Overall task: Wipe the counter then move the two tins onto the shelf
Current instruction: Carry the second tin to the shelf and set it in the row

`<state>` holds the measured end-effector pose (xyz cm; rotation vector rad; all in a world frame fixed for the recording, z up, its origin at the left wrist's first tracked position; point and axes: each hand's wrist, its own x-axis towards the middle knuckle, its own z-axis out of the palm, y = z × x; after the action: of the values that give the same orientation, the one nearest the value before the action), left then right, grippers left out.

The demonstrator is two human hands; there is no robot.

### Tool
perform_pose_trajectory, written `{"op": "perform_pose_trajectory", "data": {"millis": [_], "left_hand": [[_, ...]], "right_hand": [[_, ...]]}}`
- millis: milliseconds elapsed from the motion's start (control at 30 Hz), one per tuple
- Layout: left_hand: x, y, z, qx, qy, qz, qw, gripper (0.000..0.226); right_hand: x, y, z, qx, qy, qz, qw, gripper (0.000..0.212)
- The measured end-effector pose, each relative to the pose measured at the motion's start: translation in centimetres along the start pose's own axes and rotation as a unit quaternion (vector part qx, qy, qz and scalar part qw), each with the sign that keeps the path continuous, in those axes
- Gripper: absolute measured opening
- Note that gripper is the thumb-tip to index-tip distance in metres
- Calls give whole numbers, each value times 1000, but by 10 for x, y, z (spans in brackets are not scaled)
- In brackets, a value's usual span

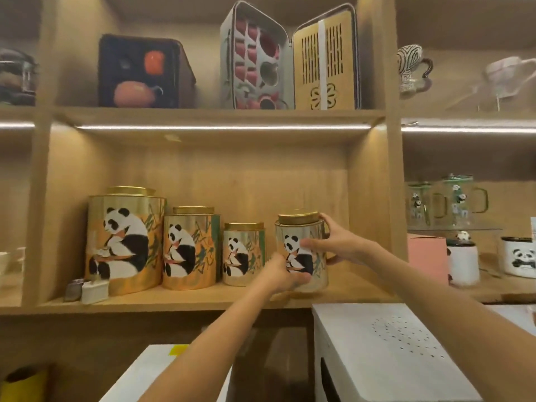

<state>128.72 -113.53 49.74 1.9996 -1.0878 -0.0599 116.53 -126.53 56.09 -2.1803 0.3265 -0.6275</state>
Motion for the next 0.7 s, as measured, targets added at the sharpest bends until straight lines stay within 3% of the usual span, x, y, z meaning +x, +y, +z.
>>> {"op": "perform_pose_trajectory", "data": {"millis": [233,533,700], "left_hand": [[56,-20,30,-54,32,-15,998,73],[77,-47,46,-33,112,-27,993,62],[92,-53,56,2,154,-40,987,59]], "right_hand": [[67,51,-2,50,7,59,997,134],[116,78,23,101,-29,26,994,115],[126,110,44,118,33,3,992,103]]}}
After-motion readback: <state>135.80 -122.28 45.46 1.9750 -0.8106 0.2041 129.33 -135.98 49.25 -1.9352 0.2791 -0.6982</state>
